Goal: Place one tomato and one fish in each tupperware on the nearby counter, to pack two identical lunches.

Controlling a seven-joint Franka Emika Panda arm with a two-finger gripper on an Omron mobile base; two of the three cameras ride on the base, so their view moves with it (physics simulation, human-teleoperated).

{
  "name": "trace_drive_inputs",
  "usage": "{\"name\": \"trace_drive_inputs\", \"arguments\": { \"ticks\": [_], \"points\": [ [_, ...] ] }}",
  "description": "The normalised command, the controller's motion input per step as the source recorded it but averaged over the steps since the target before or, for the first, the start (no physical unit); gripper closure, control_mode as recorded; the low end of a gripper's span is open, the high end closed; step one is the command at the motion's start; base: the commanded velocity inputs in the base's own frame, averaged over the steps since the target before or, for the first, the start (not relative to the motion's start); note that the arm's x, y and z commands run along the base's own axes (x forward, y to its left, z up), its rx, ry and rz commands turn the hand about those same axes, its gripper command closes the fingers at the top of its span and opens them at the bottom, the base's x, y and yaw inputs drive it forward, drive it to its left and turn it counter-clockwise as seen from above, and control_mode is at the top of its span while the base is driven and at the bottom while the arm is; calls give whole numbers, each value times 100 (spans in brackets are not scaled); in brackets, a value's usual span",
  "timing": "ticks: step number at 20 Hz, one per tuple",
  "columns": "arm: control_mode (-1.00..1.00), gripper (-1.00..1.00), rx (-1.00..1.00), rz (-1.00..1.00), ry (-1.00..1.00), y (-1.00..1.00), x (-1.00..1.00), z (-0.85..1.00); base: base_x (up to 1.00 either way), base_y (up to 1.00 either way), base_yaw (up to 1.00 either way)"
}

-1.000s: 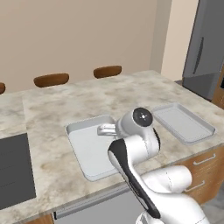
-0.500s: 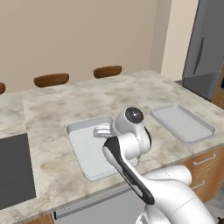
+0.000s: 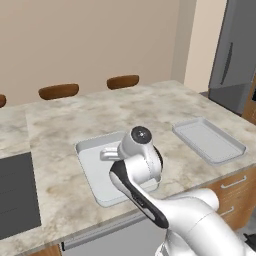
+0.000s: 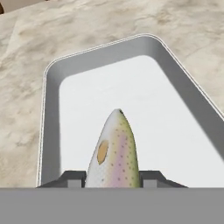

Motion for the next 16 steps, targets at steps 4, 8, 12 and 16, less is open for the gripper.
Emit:
{"name": "trace_drive_inputs", "arguments": {
  "ticks": [4,8,12,16],
  "points": [
    [-100,100,0,0,0,1,29,-37,0,0,0],
    [-100,100,0,0,0,6,27,-45,0,0,0],
    [-100,100,0,0,0,4,32,-35,0,0,0],
    [-100,100,-1,0,0,16,37,-28,0,0,0]
  ]
}}
